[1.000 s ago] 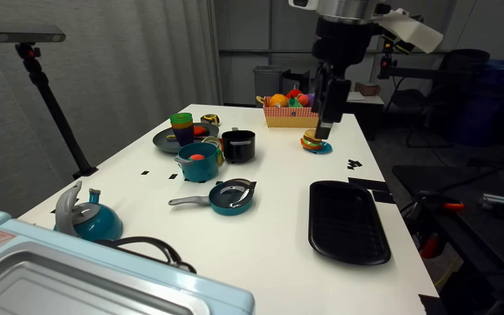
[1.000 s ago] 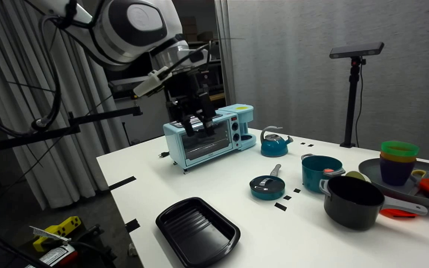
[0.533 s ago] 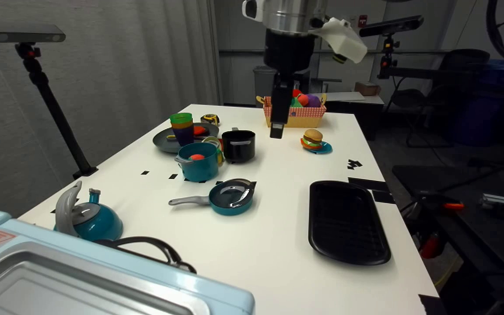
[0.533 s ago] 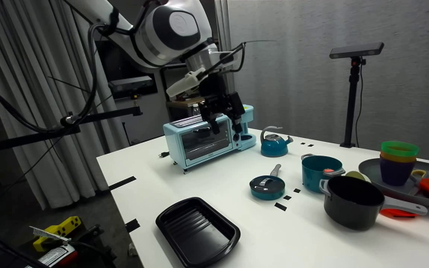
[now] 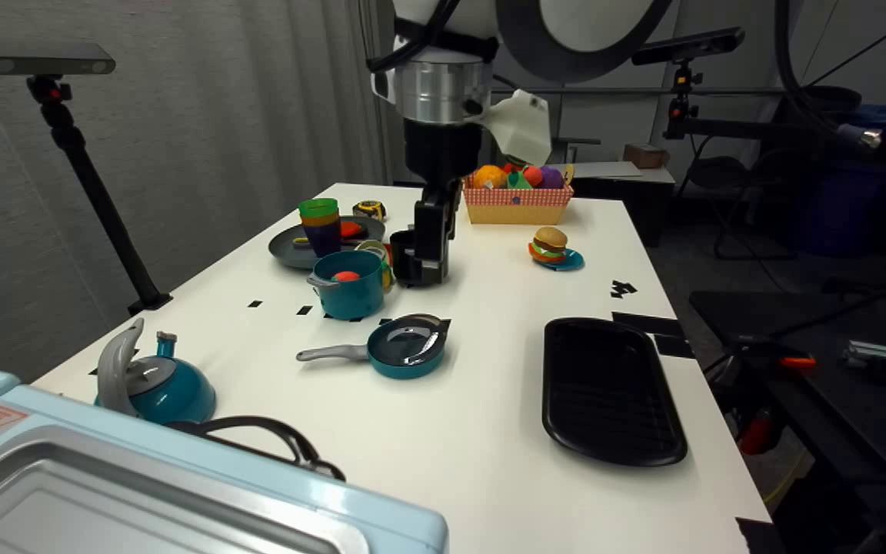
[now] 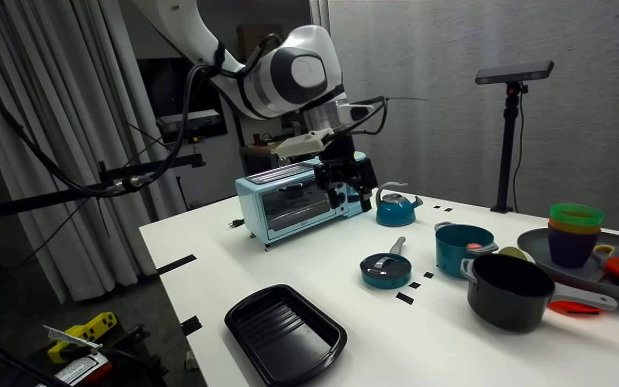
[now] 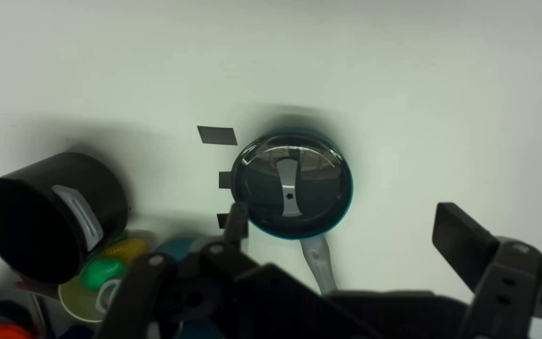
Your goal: Move the lid from the pan to the black pot
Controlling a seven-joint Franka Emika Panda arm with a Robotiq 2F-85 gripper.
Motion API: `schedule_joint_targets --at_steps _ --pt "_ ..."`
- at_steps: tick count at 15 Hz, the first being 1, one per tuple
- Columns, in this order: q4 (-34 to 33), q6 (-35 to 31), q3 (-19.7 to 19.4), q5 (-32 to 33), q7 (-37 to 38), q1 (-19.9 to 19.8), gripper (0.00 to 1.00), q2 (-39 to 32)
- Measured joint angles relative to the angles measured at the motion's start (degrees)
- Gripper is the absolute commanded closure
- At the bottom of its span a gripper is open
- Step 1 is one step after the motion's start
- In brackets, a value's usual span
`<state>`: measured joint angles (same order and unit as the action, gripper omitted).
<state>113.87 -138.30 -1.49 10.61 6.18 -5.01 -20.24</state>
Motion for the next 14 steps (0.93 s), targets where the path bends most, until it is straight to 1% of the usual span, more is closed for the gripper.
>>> schedule_joint_targets --at_steps 6,14 --pt "-5.46 0.0 -2.27 -0.41 -1.04 -0.02 0.0 -7.42" --pt "-10.21 0.01 -2.33 -0.41 -1.04 1.04 0.0 -13.52"
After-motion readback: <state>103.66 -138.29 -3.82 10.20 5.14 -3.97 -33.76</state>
